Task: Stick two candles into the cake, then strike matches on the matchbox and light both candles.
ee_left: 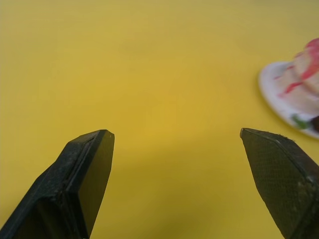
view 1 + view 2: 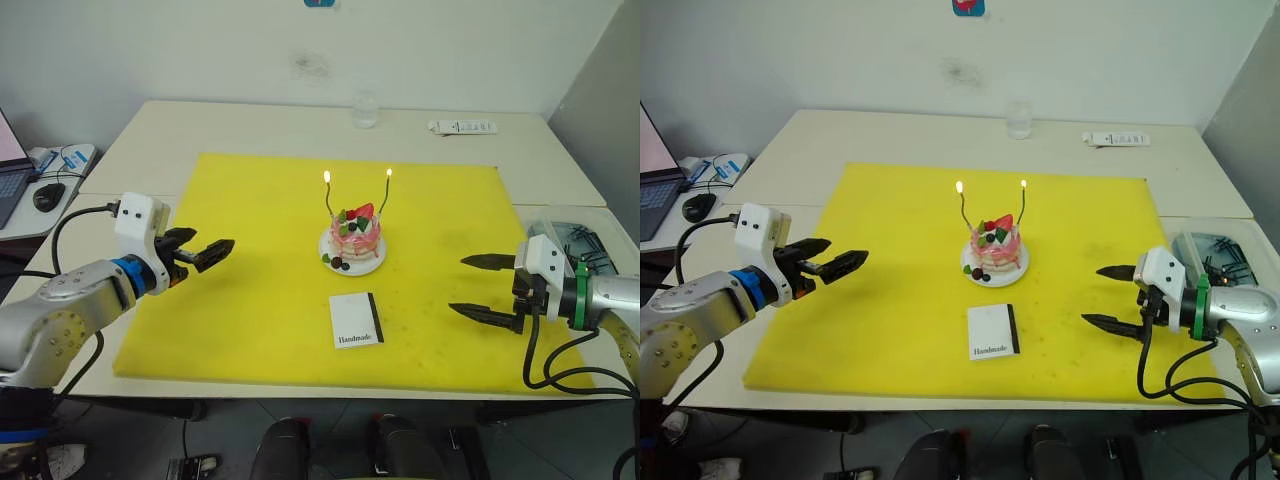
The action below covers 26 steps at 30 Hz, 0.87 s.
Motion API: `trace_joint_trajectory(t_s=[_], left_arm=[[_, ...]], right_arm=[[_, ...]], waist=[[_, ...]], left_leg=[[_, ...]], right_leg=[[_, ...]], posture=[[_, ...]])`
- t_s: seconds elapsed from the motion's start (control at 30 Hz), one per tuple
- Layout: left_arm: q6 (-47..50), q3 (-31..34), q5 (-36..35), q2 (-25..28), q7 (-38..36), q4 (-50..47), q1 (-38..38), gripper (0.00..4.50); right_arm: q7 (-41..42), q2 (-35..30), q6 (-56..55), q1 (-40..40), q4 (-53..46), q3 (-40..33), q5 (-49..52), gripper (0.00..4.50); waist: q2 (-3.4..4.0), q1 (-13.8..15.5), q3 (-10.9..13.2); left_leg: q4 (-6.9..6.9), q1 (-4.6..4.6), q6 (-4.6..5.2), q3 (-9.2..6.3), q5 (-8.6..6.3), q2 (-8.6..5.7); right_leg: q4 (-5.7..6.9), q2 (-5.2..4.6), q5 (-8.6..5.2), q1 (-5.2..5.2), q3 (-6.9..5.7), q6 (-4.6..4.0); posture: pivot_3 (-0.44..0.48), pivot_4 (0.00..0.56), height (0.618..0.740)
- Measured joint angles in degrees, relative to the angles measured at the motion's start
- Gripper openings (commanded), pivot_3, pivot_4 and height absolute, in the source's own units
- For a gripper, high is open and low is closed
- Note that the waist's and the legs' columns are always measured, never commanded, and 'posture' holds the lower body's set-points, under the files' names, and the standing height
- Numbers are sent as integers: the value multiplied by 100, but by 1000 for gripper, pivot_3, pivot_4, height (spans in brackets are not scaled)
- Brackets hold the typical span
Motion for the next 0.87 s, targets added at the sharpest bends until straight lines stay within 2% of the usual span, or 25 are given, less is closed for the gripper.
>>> trace_joint_trajectory(t_s=[0.1, 0.23, 0.37, 0.5, 0.67, 0.87], left_arm=[[-498, -80, 747, -696, -143, 300, -184, 4479], [-795, -112, 1430, -1161, -154, 631, -553, 4479], [-1253, -121, 2224, -1722, 6, 906, -845, 4479], [-1472, -172, 2843, -2067, 146, 1343, -1117, 4479], [-1491, -162, 2822, -2525, -298, 1537, -1351, 4479], [-1182, 30, 2685, -2655, -611, 1526, -1516, 4479]], right_arm=[[-228, 37, 70, 500, -335, -359, 66, 4500], [-614, 224, 250, 1343, -889, -847, 119, 4500], [-1286, 817, 355, 2440, -1549, -1412, 94, 4500], [-1848, 1319, 401, 3091, -1967, -1602, 26, 4500], [-2239, 1589, 422, 3433, -2308, -1633, 8, 4500], [-2447, 1626, 473, 3412, -2361, -1596, 5, 4500]], waist=[[-2, 66, 0], [-8, 137, 0], [-7, 151, -3], [-7, 124, -3], [-10, 93, -5], [-11, 51, -6]], left_leg=[[4, -29, 1, -15, 0, 3], [7, -38, 1, -20, 0, 12], [13, -34, 1, -39, 0, 11], [18, -26, 1, -31, 1, 10], [26, -11, 3, -1, 2, 5], [23, -8, 6, -2, 4, 7]], right_leg=[[-2, 0, 16, -11, -3, 34], [4, 18, 10, -14, -6, 52], [11, 21, 0, -9, -5, 74], [15, 25, 14, -8, -9, 94], [14, 25, 35, -2, 2, 111], [13, 27, 38, -2, 2, 109]], posture=[[0, 150, 740], [0, 150, 740], [0, 150, 740], [0, 150, 740], [0, 150, 740], [0, 150, 740]])
